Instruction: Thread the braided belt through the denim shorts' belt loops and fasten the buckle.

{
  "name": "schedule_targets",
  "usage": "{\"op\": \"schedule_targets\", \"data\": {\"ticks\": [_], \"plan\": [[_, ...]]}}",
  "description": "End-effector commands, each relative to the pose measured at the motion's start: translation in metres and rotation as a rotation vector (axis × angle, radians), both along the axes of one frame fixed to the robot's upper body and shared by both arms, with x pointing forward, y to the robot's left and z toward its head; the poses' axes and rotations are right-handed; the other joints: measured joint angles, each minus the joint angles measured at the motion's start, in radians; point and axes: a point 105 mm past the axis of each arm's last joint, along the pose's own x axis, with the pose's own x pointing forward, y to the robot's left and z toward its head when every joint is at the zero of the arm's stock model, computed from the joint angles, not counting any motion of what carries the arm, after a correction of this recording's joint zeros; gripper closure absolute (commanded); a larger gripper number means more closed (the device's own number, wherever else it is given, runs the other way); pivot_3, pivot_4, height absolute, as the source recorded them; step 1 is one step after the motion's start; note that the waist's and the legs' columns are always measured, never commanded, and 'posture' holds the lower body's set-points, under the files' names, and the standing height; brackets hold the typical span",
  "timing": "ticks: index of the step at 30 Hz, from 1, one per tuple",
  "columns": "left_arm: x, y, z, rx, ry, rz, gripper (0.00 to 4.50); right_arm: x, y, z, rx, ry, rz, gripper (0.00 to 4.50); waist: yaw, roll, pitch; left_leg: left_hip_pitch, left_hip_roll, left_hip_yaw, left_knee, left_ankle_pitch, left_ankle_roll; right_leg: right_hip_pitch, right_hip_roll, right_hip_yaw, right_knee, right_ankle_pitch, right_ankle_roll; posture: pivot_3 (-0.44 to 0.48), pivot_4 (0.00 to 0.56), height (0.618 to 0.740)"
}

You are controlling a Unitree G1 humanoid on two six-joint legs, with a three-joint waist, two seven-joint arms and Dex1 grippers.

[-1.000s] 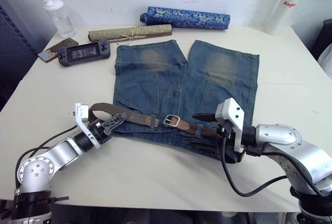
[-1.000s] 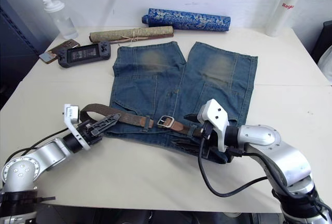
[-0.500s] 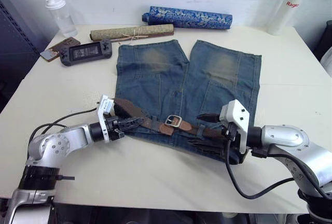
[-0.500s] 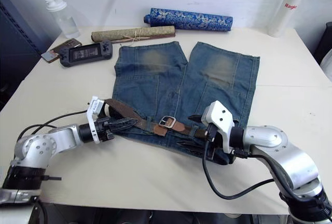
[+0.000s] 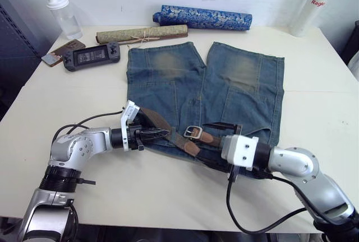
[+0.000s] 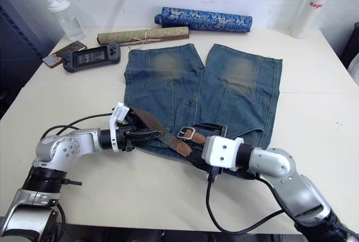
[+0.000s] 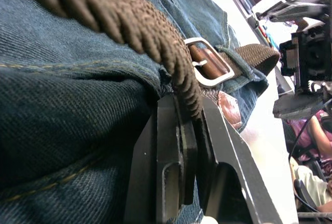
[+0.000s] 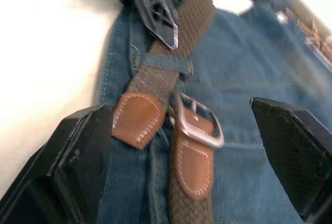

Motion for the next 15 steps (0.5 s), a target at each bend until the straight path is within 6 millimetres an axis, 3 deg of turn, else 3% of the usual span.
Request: {"op": "schedule_targets", "data": {"ticks": [1, 6, 15], "plan": [[-0.002, -0.003, 0.001, -0.021, 0.012, -0.024, 4.50, -0.005, 0.003, -0.001, -0.041, -0.134, 0.051, 0.02, 0.000, 0.000, 0.000, 0.000, 0.000, 0.000, 0.000, 0.000, 0.000, 0.000, 0.000, 0.000, 0.000, 0.000, 0.000, 0.000, 0.150, 0.637], [-0.002, -0.002, 0.004, -0.026, 0.009, -0.024, 4.50, 0.006, 0.002, -0.011, -0.099, -0.308, 0.020, 0.02, 0.000, 0.000, 0.000, 0.000, 0.000, 0.001, 0.000, 0.001, 0.001, 0.000, 0.001, -0.001, 0.002, 0.001, -0.002, 0.000, 0.150, 0.637], [-0.003, -0.003, 0.005, -0.026, 0.009, -0.021, 4.50, 0.006, 0.011, -0.017, -0.076, -0.343, 0.031, 0.02, -0.001, 0.000, 0.000, 0.000, 0.000, 0.000, 0.002, 0.001, 0.002, -0.001, 0.002, -0.001, 0.006, 0.001, -0.002, 0.000, 0.150, 0.637]]}}
